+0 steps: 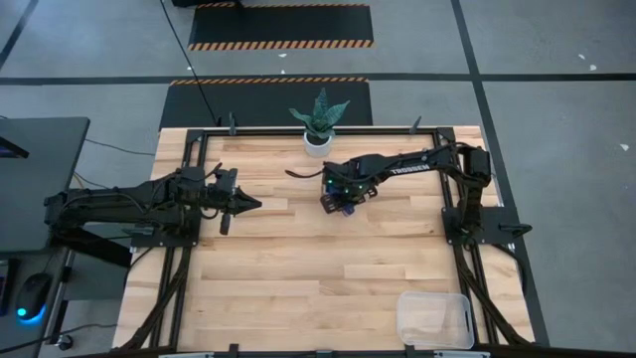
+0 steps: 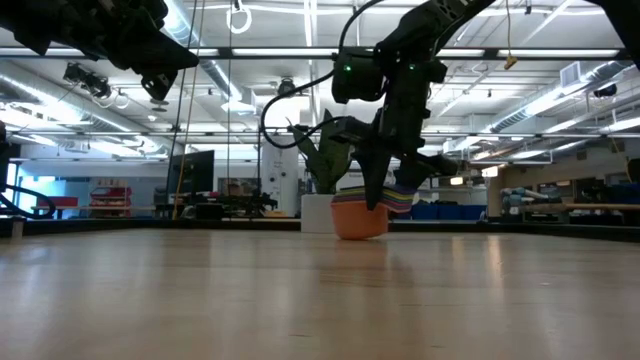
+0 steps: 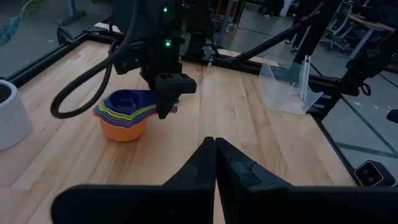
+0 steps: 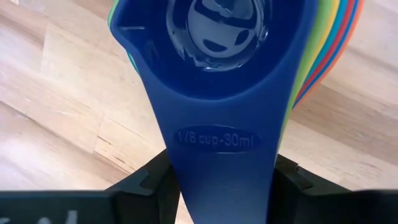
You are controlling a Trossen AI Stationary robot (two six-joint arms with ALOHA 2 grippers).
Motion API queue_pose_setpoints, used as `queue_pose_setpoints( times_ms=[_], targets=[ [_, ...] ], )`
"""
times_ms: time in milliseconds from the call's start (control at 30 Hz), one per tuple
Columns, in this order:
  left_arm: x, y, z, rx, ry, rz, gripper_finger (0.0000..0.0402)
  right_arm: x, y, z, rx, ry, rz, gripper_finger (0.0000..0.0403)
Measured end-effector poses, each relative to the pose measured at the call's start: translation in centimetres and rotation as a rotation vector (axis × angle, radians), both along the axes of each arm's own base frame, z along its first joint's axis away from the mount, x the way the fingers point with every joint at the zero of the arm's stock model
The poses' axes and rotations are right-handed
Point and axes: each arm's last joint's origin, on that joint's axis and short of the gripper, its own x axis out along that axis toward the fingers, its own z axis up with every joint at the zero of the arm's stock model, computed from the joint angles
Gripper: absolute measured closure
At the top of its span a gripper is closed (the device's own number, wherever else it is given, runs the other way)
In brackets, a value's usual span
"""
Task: Nest measuring cups in basket
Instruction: Put the nested measuring cups into the transparent bin
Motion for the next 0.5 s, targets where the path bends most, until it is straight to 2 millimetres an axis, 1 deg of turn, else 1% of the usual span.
queue_pose_setpoints(
  times_ms=[500],
  targets=[
    [0.0,0.0,0.0,0.0,0.0,0.0,0.0388,-0.15,-0.69,0.01,0.023,-0.005,-0.015,0.024]
  ],
)
